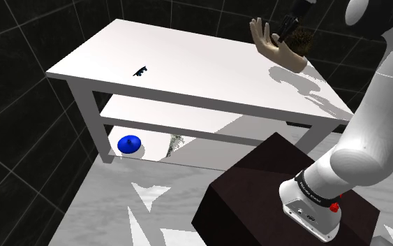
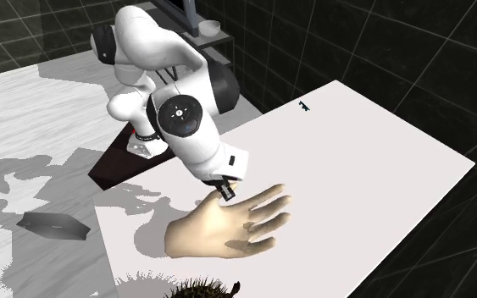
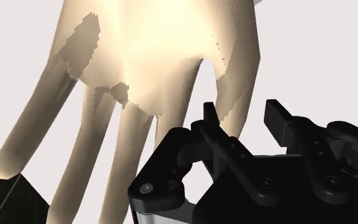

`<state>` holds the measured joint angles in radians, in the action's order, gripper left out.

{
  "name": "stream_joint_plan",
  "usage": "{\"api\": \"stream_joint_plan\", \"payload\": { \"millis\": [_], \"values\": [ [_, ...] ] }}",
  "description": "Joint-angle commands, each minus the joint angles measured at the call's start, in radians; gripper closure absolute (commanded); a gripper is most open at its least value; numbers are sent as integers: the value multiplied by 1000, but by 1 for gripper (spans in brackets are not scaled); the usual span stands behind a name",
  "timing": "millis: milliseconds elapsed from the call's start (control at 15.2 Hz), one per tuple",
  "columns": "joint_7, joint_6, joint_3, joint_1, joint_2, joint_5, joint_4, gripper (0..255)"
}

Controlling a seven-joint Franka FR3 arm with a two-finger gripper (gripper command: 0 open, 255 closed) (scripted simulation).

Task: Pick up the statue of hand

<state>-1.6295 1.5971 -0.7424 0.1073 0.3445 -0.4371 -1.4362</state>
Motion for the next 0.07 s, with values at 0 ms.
{"api": "stream_joint_plan", "payload": {
  "millis": [0],
  "values": [
    [1,-11,0,4,2,-2,15,255]
  ]
}}
